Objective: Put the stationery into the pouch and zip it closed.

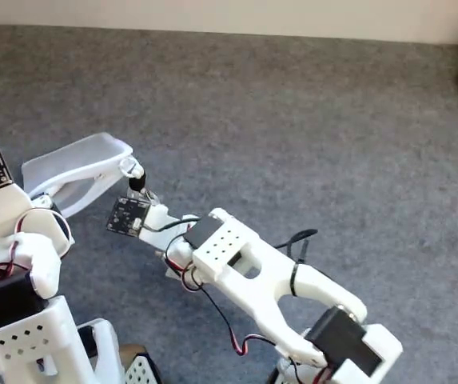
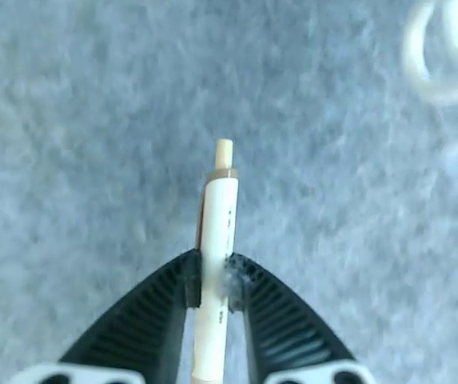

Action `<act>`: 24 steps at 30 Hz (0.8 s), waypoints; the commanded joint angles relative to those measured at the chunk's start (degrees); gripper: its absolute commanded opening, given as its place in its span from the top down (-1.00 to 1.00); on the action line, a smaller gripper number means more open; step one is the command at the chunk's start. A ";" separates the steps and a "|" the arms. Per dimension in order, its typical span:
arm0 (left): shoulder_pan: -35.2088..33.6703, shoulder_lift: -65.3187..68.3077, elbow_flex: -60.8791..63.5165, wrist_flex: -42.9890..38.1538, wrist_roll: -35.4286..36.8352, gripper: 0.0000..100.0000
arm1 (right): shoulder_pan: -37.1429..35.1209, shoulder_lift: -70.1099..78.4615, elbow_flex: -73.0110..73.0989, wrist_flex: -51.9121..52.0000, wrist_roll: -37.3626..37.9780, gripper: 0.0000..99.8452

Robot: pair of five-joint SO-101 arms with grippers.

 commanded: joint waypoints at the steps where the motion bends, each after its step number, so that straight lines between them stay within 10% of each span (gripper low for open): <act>1: -0.66 -0.13 -1.27 -1.49 0.53 0.98 | 2.33 -4.88 -0.92 4.18 0.70 0.99; 24: -0.66 -0.13 -1.27 -1.49 0.53 0.98 | 17.19 -7.52 14.20 -17.19 0.79 0.99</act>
